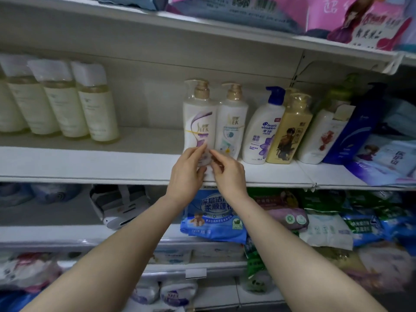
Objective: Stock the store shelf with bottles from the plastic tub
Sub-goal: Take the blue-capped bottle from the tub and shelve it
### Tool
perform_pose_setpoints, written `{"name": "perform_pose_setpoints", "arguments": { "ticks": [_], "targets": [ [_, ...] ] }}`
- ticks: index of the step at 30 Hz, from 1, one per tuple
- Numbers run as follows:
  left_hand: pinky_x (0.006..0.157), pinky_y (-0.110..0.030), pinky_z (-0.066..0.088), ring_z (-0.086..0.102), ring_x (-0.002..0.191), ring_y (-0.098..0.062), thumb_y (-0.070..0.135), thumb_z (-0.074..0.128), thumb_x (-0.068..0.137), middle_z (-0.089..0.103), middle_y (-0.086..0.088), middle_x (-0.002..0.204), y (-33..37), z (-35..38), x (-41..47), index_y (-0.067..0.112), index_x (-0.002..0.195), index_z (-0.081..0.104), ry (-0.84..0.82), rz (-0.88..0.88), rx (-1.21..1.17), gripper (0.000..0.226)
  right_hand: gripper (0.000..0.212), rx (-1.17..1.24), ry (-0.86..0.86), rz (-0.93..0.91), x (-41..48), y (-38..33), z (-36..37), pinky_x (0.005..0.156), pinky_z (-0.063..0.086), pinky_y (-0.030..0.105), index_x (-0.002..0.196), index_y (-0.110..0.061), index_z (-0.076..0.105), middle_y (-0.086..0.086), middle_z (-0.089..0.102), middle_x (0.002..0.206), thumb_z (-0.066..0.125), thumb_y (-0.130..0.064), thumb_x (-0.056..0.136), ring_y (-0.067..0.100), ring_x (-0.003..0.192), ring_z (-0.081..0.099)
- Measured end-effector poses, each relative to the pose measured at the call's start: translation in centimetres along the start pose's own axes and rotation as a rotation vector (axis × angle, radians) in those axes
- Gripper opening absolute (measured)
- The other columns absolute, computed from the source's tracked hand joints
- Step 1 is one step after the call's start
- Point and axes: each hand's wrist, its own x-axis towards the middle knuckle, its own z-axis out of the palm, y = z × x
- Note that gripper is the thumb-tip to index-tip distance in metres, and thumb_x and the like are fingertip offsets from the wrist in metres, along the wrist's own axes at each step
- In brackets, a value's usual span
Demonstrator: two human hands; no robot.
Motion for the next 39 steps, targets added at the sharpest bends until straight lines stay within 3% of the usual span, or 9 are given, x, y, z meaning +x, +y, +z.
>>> {"name": "perform_pose_setpoints", "arguments": {
  "ticks": [12,17,19,22,26,39],
  "targets": [
    [0.096,-0.027,0.046,0.058,0.109,-0.014,0.007,0.063,0.089,0.061,0.001,0.122,-3.0,-5.0,-4.0,0.020,0.133,0.058,0.015,0.016,-0.115,0.046,0.035,-0.026,0.194,0.078,-6.6,-3.8,2.0,0.092,0.054,0.032,0.125,-0.014,0.068,0.002,0.072,0.114,0.061,-0.004,0.093,0.016,0.101,0.066],
    [0.091,-0.010,0.038,0.059,0.106,-0.011,0.009,0.064,0.090,0.061,-0.001,0.122,-3.9,-7.2,-6.9,0.017,0.132,0.059,0.028,0.009,-0.112,0.043,0.034,-0.013,0.180,0.028,-9.7,-5.4,3.6,0.088,0.055,0.039,0.122,-0.015,0.070,0.000,0.072,0.112,0.060,-0.002,0.092,0.018,0.098,0.066],
    [0.090,-0.009,0.035,0.059,0.105,-0.011,0.008,0.065,0.089,0.062,-0.002,0.120,-4.2,-8.5,-8.5,0.016,0.131,0.059,0.037,0.003,-0.083,0.044,0.034,-0.009,0.174,0.007,-11.2,-6.3,4.4,0.089,0.055,0.041,0.121,-0.015,0.070,0.001,0.072,0.113,0.061,-0.002,0.090,0.020,0.099,0.067],
    [0.092,-0.013,0.037,0.058,0.108,-0.012,0.007,0.066,0.087,0.062,-0.001,0.121,-4.7,-10.9,-11.6,0.017,0.130,0.060,0.057,-0.039,-0.061,0.045,0.035,0.003,0.139,-0.029,-13.8,-7.5,5.8,0.090,0.054,0.040,0.120,-0.014,0.071,0.002,0.072,0.112,0.062,-0.002,0.088,0.020,0.098,0.068],
    [0.095,-0.029,0.048,0.060,0.110,-0.016,0.011,0.064,0.089,0.061,0.001,0.123,-6.1,-15.2,-17.6,0.019,0.131,0.059,0.053,-0.097,-0.018,0.044,0.035,0.027,0.029,-0.025,-18.1,-10.3,8.6,0.090,0.053,0.044,0.122,-0.017,0.070,0.000,0.072,0.113,0.061,-0.006,0.089,0.022,0.100,0.067],
    [0.094,-0.037,0.050,0.061,0.108,-0.017,0.011,0.066,0.088,0.062,0.000,0.120,-16.6,-29.9,-30.6,0.018,0.131,0.059,0.072,-0.312,0.073,0.044,0.037,0.186,-0.260,-0.040,-28.2,-21.4,23.3,0.099,0.051,0.040,0.125,-0.016,0.068,0.000,0.069,0.122,0.061,-0.004,0.092,0.016,0.110,0.064]
  ]
}}
